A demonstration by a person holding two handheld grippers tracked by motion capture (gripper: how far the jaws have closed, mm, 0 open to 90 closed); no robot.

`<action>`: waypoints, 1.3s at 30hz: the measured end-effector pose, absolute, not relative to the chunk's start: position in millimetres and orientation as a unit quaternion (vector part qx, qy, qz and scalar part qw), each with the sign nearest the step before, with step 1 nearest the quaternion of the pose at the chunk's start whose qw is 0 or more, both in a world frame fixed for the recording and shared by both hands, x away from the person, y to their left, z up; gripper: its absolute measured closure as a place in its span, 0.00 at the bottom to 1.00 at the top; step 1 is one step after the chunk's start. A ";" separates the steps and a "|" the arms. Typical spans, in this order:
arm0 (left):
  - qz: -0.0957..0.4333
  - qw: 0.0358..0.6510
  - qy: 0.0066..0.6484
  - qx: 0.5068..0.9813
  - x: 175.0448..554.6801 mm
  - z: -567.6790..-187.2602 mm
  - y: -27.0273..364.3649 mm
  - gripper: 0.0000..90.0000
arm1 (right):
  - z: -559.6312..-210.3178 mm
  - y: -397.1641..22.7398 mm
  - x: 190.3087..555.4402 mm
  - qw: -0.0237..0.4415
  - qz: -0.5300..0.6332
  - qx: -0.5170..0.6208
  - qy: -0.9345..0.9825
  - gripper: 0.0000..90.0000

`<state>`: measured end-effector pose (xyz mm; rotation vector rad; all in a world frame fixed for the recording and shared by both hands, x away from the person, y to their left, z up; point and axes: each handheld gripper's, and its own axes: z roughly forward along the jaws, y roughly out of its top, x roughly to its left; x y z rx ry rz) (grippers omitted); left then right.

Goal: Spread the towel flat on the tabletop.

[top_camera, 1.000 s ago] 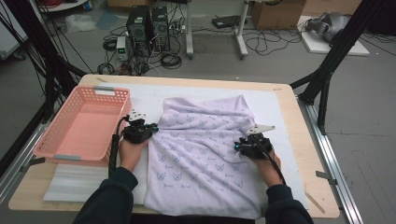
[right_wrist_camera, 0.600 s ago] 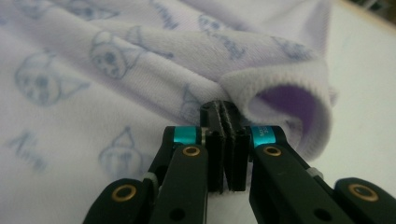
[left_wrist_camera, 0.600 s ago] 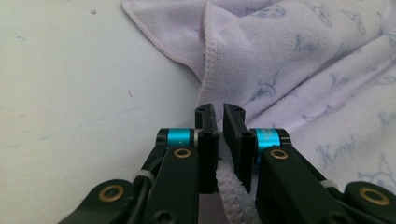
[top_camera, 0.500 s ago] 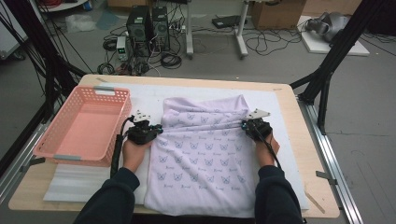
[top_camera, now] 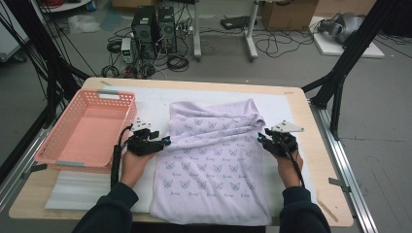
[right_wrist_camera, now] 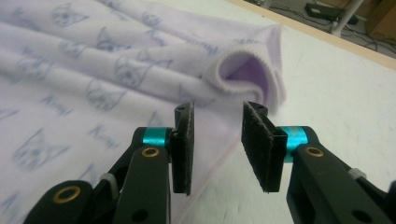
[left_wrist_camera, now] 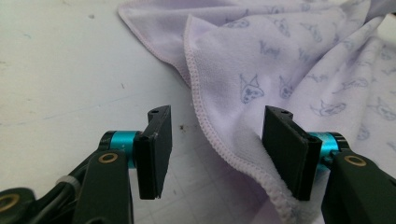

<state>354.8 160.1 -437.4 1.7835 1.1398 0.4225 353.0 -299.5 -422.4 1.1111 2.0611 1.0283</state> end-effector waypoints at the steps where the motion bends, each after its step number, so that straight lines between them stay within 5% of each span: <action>1: 0.175 0.474 0.465 0.727 352.0 -436.4 161.7 0.48 | -423.1 -301.2 347.5 0.286 0.388 0.417 0.771 0.70; 18: 0.163 0.488 0.438 0.737 280.0 -443.2 180.3 0.48 | -434.9 -305.5 269.8 0.246 0.397 0.421 0.777 0.65; 35: 0.142 0.431 0.412 0.790 244.2 -453.0 166.8 0.50 | -450.1 -297.0 242.9 0.208 0.367 0.423 0.802 0.67; 39: 0.159 0.422 0.391 0.802 240.2 -452.9 164.5 0.66 | -450.2 -297.4 244.3 0.188 0.376 0.425 0.802 0.79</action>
